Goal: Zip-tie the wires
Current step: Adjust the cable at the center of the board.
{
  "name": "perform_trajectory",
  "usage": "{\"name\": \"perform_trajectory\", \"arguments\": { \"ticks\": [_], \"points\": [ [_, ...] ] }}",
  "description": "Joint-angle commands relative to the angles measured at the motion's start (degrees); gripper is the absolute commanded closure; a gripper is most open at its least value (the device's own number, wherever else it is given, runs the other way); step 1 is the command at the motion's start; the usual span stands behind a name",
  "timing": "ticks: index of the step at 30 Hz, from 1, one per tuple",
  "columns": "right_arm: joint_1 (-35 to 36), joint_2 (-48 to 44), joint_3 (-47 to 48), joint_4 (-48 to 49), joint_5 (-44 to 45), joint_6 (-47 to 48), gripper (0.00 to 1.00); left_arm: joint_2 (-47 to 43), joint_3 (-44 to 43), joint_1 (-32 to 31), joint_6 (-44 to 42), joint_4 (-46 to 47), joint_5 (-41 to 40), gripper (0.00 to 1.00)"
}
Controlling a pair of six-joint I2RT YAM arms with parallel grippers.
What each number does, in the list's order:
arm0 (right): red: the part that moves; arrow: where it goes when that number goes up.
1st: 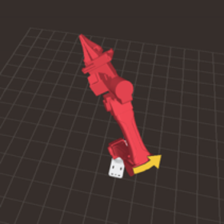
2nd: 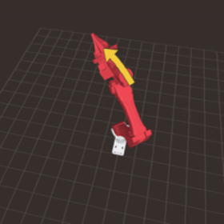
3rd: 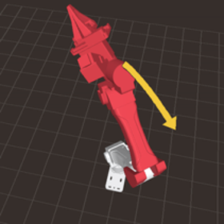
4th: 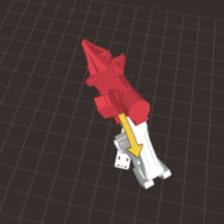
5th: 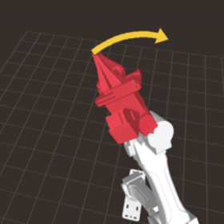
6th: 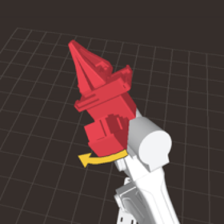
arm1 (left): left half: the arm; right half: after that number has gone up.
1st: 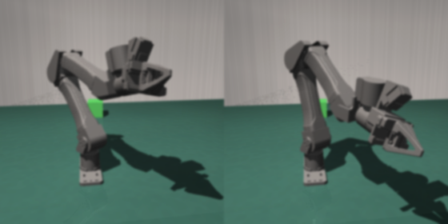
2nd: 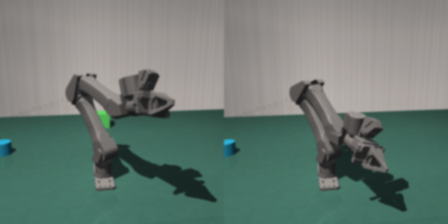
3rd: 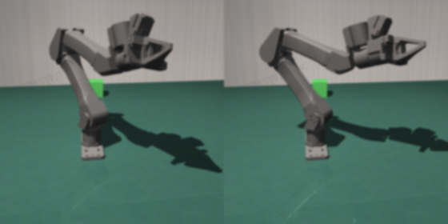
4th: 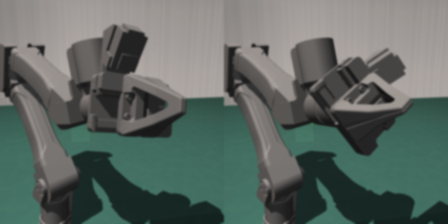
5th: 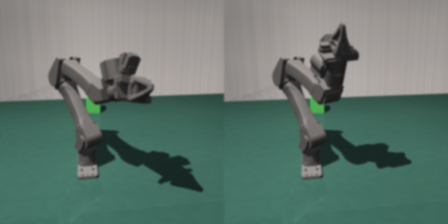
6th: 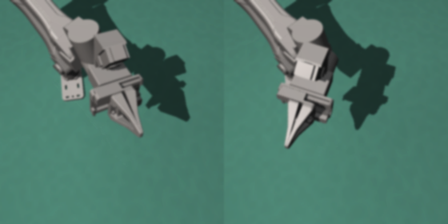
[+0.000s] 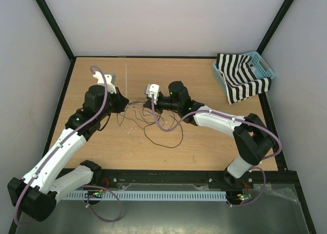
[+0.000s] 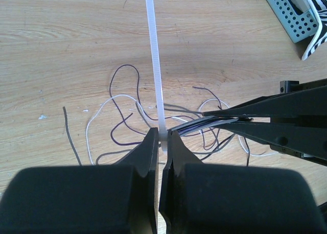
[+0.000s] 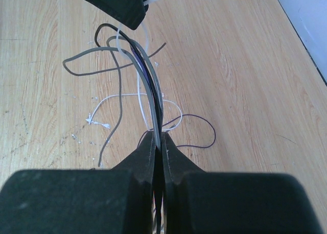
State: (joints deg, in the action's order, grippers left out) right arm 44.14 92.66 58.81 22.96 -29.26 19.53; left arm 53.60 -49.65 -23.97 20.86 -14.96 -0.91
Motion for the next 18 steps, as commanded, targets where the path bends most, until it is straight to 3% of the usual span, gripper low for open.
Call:
{"name": "perform_trajectory", "arguments": {
  "ticks": [1,5,14,18],
  "points": [
    [-0.46,-1.65,-0.27,-0.88,-0.55,-0.16,1.0,-1.45,0.3,0.72,-1.19,-0.13,0.08,1.0],
    [-0.52,-1.56,0.13,-0.65,-1.84,-1.04,0.99,-1.72,0.46,0.85,-0.74,-0.16,0.68,1.0],
    [-0.52,-1.37,1.67,1.0,-6.28,-5.21,0.53,0.35,0.77,0.85,1.37,1.36,3.49,1.0],
    [-0.58,-2.93,0.89,1.03,-5.02,-5.18,0.39,0.79,0.59,0.85,1.72,1.68,3.9,1.0]
  ]
}}
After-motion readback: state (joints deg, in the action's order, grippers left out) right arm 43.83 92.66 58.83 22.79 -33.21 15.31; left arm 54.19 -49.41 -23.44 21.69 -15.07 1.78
